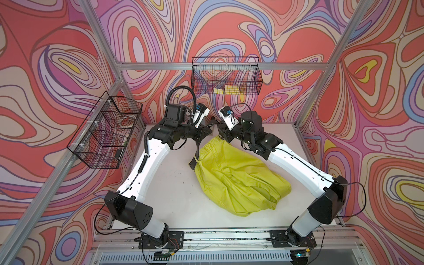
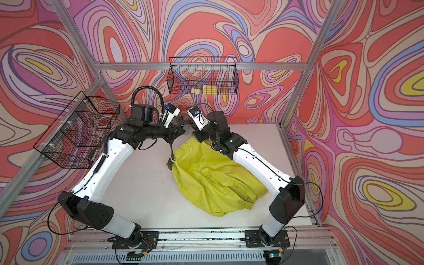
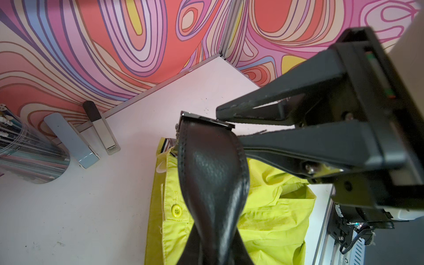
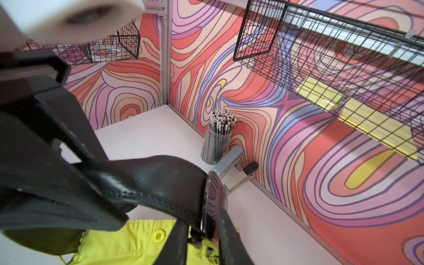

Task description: Remove the belt from the trousers

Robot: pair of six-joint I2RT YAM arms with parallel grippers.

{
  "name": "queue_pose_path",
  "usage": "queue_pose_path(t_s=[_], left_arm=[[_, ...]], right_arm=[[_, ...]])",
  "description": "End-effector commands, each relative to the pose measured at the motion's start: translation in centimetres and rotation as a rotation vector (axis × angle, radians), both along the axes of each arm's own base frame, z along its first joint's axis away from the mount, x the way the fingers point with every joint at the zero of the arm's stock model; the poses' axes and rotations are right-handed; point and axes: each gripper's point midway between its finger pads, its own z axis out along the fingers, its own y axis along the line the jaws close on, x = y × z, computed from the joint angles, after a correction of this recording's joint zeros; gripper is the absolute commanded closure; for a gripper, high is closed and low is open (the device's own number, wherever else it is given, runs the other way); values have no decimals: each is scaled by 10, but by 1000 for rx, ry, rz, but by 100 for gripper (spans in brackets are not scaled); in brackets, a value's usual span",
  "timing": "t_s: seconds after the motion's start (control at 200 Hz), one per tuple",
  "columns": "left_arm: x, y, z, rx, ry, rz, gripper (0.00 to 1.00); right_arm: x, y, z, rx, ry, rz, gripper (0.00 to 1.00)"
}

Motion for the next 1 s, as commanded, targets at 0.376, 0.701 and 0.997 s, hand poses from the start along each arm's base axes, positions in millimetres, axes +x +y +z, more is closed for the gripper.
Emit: queue_pose_path(t_s=[0.376,0.701,0.997], left_arm=[[-11,-10,16,-42,15,-56,100],[-18,-12,28,-57,17,-85,100],[-17,-13,18,-60,49,-81,100]], right_arm=[[3,6,-8,-18,13,16,99],[2,1,-29,-17,70,-17,87],[-5,-7,-7,11,23,-29,82]])
